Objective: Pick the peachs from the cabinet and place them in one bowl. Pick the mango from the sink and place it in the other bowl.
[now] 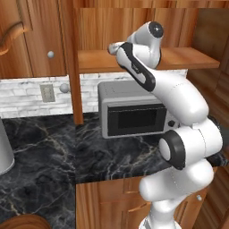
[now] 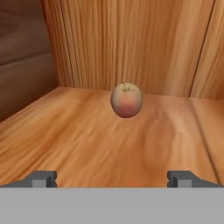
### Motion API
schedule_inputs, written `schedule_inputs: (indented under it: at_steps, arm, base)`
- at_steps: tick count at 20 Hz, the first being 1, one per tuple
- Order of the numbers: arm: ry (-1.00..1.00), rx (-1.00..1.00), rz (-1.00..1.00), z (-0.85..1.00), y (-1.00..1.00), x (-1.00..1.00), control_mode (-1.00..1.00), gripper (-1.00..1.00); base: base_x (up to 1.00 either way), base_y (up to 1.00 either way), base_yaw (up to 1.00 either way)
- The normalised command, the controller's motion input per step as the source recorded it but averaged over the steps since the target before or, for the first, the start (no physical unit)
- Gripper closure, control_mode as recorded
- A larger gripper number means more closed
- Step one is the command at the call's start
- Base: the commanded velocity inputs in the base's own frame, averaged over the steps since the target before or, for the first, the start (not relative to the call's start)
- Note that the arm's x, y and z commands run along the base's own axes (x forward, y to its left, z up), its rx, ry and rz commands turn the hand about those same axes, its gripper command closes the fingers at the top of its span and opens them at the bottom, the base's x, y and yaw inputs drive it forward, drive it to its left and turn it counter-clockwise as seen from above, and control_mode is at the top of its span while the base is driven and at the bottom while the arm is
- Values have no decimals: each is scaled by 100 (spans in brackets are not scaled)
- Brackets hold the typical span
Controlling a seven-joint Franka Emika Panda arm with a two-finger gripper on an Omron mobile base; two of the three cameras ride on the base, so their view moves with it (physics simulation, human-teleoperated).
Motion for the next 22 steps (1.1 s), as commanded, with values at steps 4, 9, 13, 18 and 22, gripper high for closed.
schedule_inputs:
  at_steps: [4,9,13,18,22]
  arm:
    - [1,0,0,-5,8,28,-100,-100]
    - [0,-1,0,-4,5,27,-100,-100]
    - [0,-3,0,-5,2,26,-100,-100]
    - [0,-3,0,-4,0,27,-100,-100]
    - [0,-3,0,-1,0,27,-100,-100]
  base:
    - [0,0,0]
    - [0,0,0]
    - [0,0,0]
    - [0,0,0]
    - [0,0,0]
